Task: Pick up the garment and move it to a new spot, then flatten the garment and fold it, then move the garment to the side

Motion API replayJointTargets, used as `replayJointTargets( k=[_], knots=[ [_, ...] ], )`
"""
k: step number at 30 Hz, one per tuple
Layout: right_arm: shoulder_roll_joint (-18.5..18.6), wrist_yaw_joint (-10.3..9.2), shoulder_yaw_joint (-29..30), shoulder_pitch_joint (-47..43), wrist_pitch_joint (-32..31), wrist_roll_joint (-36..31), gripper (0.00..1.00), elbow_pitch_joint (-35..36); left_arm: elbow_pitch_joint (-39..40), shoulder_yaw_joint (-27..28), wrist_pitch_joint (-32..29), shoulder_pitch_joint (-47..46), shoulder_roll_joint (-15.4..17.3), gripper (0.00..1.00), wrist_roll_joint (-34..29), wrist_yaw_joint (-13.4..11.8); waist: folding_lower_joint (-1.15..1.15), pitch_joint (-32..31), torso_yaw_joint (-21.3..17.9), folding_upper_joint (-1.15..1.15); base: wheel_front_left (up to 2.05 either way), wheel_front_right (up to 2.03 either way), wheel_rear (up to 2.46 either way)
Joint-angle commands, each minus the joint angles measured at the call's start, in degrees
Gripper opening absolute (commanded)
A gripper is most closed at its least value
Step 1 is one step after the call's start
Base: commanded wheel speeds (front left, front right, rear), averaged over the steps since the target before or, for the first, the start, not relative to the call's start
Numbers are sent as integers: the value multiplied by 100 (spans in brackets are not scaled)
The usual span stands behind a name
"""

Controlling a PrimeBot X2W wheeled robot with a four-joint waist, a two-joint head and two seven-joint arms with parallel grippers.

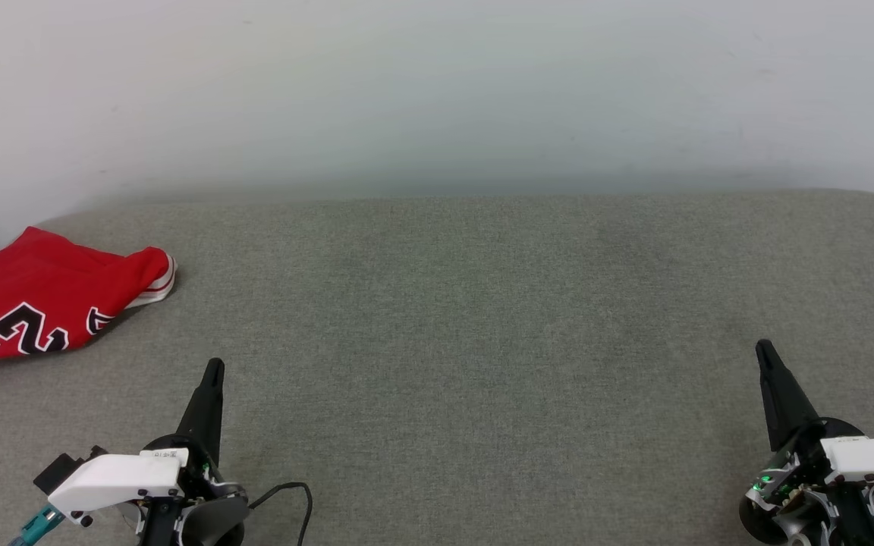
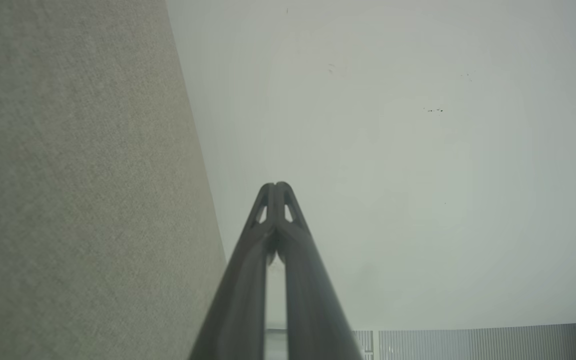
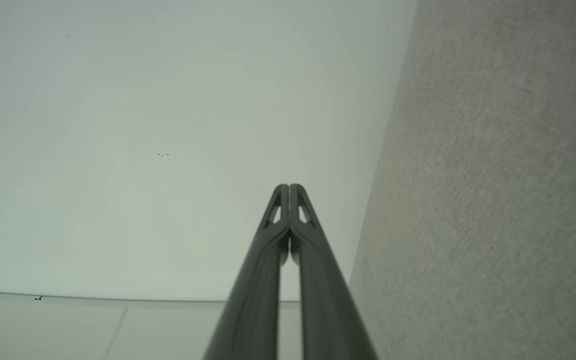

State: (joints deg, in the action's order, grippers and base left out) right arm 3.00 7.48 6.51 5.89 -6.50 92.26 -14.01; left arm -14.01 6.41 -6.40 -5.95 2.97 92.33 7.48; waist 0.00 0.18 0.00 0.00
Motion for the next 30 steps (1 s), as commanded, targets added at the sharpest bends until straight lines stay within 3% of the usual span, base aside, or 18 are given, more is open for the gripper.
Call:
replayJointTargets(
  k=[1, 30],
  knots=[
    [-20, 2, -3, 62, 4, -10, 0, 0, 0, 14, -12, -51, -8, 0, -21, 2, 0, 0, 0, 0, 0, 0, 0],
    [-20, 2, -3, 62, 4, -10, 0, 0, 0, 14, -11, -52, -8, 0, -20, 2, 0, 0, 0, 0, 0, 0, 0]
  ],
)
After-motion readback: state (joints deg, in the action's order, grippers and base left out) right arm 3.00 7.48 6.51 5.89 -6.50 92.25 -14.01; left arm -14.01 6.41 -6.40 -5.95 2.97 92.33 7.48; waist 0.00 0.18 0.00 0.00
